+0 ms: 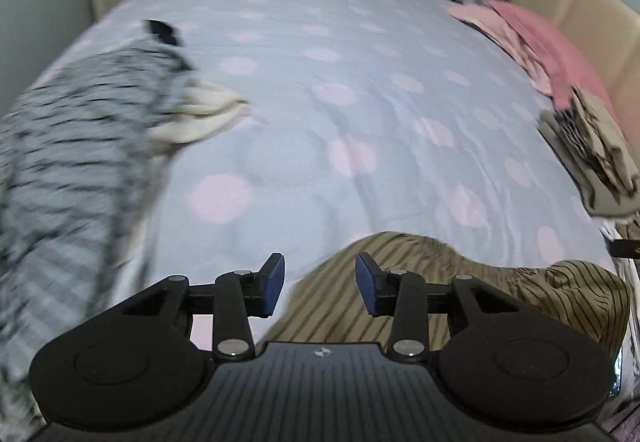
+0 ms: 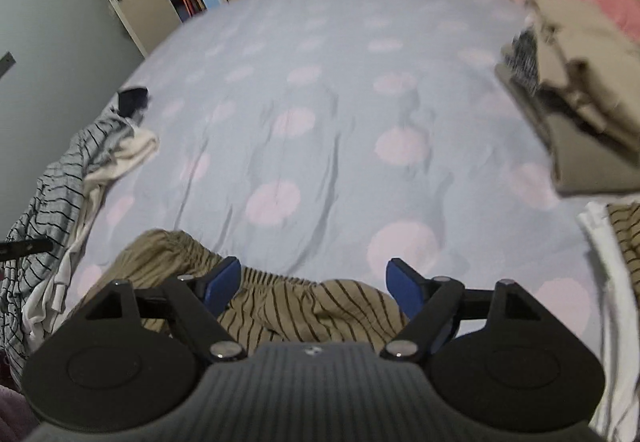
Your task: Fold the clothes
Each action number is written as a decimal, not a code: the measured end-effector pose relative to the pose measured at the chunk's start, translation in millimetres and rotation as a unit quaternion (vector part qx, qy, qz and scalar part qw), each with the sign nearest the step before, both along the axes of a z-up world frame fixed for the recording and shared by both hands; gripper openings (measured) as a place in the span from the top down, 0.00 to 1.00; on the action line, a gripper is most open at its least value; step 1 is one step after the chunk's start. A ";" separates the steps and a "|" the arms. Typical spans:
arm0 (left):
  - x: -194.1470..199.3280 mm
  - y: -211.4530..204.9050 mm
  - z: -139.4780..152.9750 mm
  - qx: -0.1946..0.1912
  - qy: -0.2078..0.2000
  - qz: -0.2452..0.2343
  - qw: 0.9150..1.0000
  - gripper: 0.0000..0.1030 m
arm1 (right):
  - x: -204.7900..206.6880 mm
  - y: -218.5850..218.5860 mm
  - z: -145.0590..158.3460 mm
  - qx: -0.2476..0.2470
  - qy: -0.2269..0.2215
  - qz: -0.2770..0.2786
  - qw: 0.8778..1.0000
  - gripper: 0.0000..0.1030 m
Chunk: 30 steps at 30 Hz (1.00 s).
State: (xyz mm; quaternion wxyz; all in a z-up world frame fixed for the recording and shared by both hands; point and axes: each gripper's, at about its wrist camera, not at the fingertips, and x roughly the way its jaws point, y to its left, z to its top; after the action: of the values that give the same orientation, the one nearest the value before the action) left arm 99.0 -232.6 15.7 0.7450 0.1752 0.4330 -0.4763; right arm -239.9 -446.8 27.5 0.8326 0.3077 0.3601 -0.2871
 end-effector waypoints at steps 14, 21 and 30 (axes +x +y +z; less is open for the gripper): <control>16.4 -74.0 -97.9 0.096 0.061 -0.083 0.990 0.55 | 53.1 -47.0 -95.8 0.143 0.068 0.039 0.987 0.22; -4.6 -69.9 -98.7 0.089 0.029 -0.094 0.991 0.70 | 67.4 -29.5 -98.2 0.129 0.104 0.063 0.984 0.42; -3.0 -53.9 -65.5 0.054 0.068 -0.047 0.995 0.88 | 53.2 -14.5 -67.2 0.091 0.070 0.035 0.993 0.87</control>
State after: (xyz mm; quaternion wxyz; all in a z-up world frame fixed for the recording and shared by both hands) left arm 96.1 -286.5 -49.8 0.6803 0.2024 0.4989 -0.4973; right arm -186.7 -461.3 -39.8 0.7834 0.3485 0.4529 -0.2445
